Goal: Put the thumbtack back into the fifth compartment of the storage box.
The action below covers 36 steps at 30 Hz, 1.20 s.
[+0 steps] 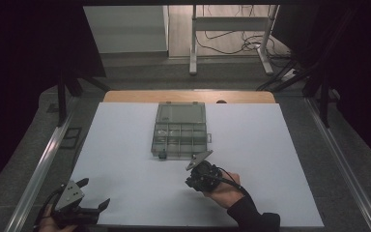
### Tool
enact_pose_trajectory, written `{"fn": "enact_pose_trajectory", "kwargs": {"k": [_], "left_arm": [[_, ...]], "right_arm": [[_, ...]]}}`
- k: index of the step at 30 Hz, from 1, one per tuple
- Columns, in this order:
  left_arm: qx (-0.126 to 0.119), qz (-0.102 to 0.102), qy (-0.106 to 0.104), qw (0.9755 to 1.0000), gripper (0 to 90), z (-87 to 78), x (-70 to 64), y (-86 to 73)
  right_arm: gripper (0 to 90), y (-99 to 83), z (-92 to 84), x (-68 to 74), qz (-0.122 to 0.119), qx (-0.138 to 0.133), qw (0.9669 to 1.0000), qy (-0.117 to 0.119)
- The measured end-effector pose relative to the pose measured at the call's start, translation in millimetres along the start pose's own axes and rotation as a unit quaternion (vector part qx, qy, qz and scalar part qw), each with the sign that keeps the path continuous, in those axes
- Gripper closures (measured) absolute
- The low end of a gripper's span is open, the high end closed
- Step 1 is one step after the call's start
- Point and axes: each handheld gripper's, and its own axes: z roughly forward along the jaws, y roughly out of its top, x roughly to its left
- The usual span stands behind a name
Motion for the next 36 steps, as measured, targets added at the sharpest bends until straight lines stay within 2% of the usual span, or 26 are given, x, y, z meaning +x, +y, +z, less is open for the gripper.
{"fn": "enact_pose_trajectory", "kwargs": {"k": [12, 21, 36], "left_arm": [[0.001, 0.0, 0.0, 1.0, 2.7, 0.2, 0.1, 0.0], [0.001, -0.001, -0.001, 1.0, 2.7, 0.2, 0.3, -0.1], [0.001, -0.001, -0.001, 1.0, 2.7, 0.1, 0.5, -0.1]], "right_arm": [[85.1, 16.1, 0.0, -10.3, 0.007, -0.02, 0.9997, -0.007], [85.1, 34.9, 2.9, -17.9, 0.01, -0.035, 0.9993, -0.011], [85.1, 59.7, 12.5, -30.5, 0.02, -0.047, 0.9986, -0.015]]}}
